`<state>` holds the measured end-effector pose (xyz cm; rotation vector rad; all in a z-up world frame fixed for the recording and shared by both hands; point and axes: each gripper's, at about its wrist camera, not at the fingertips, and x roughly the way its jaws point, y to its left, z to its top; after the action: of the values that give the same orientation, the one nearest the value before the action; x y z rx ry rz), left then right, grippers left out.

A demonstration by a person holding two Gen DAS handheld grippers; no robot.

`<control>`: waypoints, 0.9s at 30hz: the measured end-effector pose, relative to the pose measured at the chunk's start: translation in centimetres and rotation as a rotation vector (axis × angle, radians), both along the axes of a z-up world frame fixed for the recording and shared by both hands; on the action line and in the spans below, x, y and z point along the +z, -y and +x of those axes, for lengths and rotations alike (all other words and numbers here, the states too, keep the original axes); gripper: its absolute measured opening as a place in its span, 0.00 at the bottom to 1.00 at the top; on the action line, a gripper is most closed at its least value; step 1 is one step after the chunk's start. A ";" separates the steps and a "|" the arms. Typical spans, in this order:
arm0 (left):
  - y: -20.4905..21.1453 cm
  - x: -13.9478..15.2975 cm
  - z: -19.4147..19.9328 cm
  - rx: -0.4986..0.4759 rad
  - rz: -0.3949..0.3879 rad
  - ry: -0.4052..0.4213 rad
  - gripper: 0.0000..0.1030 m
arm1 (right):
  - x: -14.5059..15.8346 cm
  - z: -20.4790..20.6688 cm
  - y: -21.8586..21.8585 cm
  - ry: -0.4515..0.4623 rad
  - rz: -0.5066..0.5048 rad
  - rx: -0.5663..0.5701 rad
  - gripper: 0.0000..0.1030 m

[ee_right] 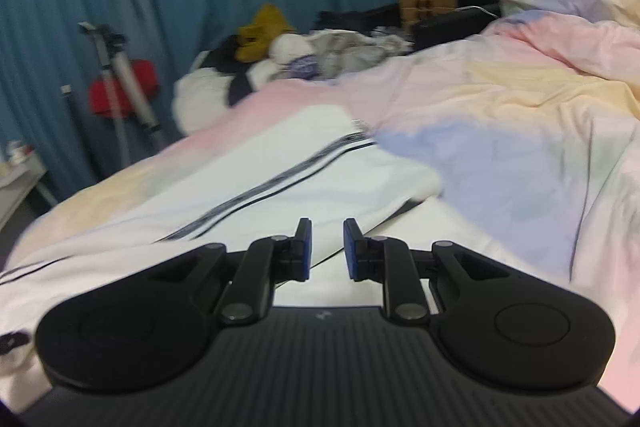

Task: Fold clothes
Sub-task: 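Open both grippers and release the smoothed sweatpants on the duvet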

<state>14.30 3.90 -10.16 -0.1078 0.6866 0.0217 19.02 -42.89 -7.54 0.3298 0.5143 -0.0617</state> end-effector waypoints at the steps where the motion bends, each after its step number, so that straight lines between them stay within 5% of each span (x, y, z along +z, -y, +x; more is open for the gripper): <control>1: -0.2 0.6 -0.7 0.005 -0.018 -0.006 0.53 | 0.4 -1.0 -0.6 0.009 -0.008 0.014 0.21; 4: -0.9 2.5 -3.3 0.030 -0.033 0.004 0.63 | 1.4 -3.5 -2.3 0.028 -0.026 0.059 0.21; 9: -2.8 5.9 -8.3 0.095 -0.017 0.041 0.76 | 2.3 -5.4 -3.7 0.053 -0.045 0.105 0.35; 21: -17.0 12.1 -20.6 0.398 -0.310 -0.022 0.87 | 2.0 -5.7 -2.4 0.022 0.034 0.082 0.38; 24: -21.8 13.0 -23.5 0.520 -0.456 -0.034 0.92 | 1.8 -5.9 -1.0 0.013 0.095 0.033 0.51; 27: -25.9 12.6 -25.7 0.600 -0.614 -0.043 0.92 | 1.3 -6.0 0.7 -0.004 0.156 -0.052 0.53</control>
<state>-11.36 29.83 2.43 -0.9034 0.6650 0.3904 13.01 -43.57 -6.20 0.4961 0.5158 -0.0729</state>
